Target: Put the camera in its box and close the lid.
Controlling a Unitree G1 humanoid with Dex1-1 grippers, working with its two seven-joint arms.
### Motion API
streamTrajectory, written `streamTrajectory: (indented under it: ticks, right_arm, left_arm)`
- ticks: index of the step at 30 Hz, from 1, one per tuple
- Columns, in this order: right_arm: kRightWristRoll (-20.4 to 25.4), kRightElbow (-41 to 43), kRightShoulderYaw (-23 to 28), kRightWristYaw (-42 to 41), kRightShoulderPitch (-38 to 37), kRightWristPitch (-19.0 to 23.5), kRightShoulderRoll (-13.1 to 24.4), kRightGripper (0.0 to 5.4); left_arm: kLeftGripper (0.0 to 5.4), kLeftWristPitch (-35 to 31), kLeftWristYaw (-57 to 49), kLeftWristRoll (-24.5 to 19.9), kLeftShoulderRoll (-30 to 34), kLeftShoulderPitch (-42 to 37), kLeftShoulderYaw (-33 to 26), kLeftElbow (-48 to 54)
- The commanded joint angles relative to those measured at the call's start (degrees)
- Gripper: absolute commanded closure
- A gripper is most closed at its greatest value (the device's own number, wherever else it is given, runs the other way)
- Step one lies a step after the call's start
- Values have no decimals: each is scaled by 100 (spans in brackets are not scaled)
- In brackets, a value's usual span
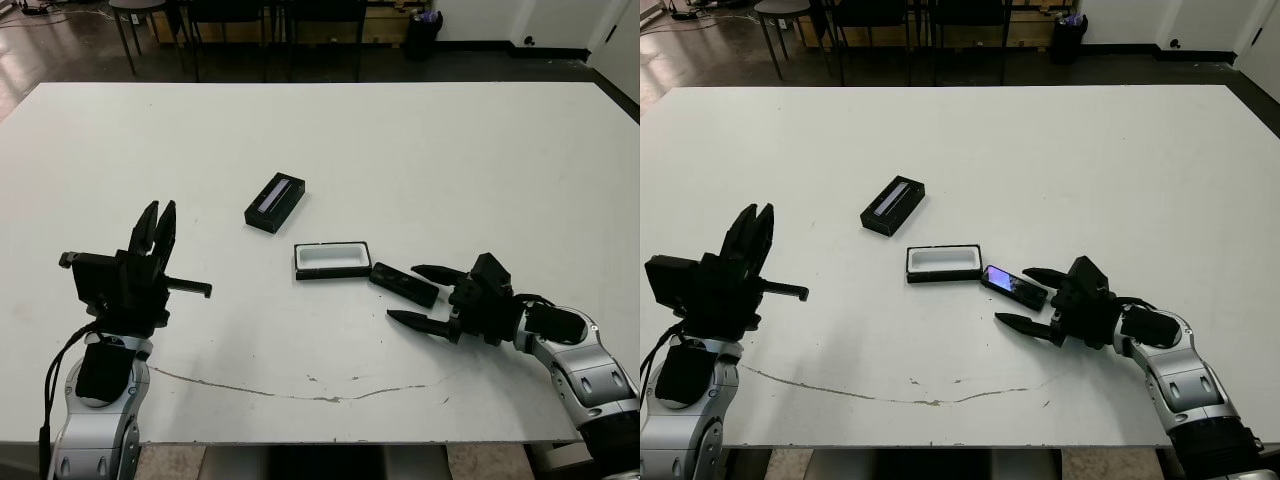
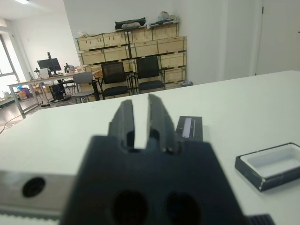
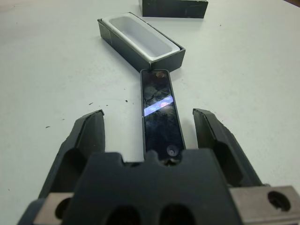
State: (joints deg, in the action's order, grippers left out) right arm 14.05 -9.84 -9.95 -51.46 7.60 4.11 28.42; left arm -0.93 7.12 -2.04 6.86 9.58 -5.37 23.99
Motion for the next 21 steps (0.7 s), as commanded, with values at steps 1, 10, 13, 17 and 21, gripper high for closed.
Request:
streamTrajectory:
  ticks: [1, 10, 13, 17, 21]
  right_arm:
    - [55, -555, -149, -202, -318, 573, -137, 214]
    - [89, -398, -12, 214, -459, 704, -260, 101]
    - [-1, -210, 69, 596, -631, 491, -369, 168]
    - [-28, -111, 15, 601, -651, 422, -309, 260]
    - [-77, -126, -30, 523, -611, 342, -261, 352]
  left_arm:
    - [540, -94, 25, 21, 89, 84, -12, -64]
    - [540, -72, 20, 56, 81, 95, -22, -72]
    - [540, -53, 25, 33, 76, 95, -25, -82]
    - [540, -33, 25, 58, 96, 103, -25, -82]
    - [540, -96, 23, 41, 92, 109, -30, -48]
